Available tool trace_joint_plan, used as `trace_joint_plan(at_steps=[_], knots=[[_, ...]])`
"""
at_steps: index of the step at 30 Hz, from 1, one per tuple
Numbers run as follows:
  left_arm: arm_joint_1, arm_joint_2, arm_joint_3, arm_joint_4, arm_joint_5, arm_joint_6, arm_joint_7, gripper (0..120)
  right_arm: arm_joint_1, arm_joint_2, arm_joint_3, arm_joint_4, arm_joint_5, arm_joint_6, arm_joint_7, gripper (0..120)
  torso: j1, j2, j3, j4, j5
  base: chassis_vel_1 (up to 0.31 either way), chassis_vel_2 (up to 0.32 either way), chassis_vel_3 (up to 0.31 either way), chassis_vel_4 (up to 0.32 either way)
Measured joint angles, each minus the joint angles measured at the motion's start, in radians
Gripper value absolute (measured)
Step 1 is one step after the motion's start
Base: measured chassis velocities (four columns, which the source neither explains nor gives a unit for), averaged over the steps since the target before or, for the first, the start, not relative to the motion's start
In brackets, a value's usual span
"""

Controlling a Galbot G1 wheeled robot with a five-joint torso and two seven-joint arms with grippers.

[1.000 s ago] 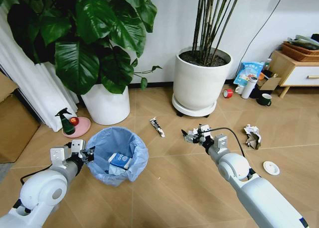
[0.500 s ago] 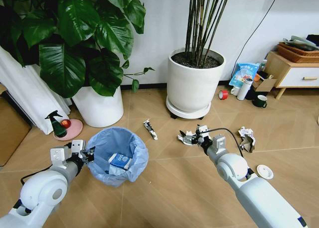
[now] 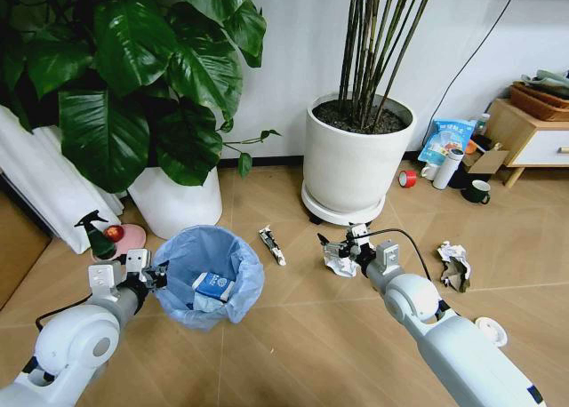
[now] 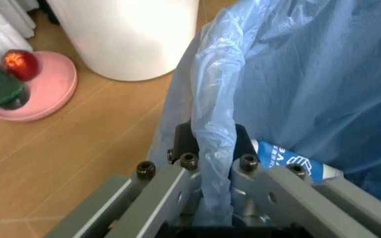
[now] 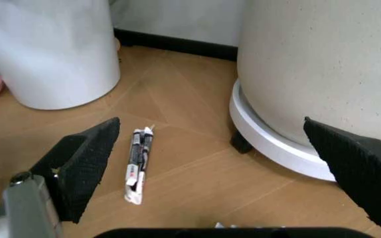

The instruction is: Pick up the trash bin and place the garbage on the floor into it.

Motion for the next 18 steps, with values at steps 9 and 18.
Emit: trace_joint_plan(at_steps=[9, 18], knots=[[-0.001, -0.001, 0.001, 0.002, 0.001, -0.001, 0.000, 0, 0.000, 0.003, -0.010, -0.002, -0.002, 0.000, 0.000, 100, 0.000, 0.000, 0.000, 0.0001, 0.0000, -0.115, 0.114, 0.121, -0.116], [-0.001, -0.004, 0.001, 0.005, 0.002, -0.002, 0.001, 0, 0.002, 0.004, -0.023, -0.002, -0.005, 0.000, 0.000, 100, 0.000, 0.000, 0.000, 0.0002, 0.0000, -0.119, 0.118, 0.111, -0.120]])
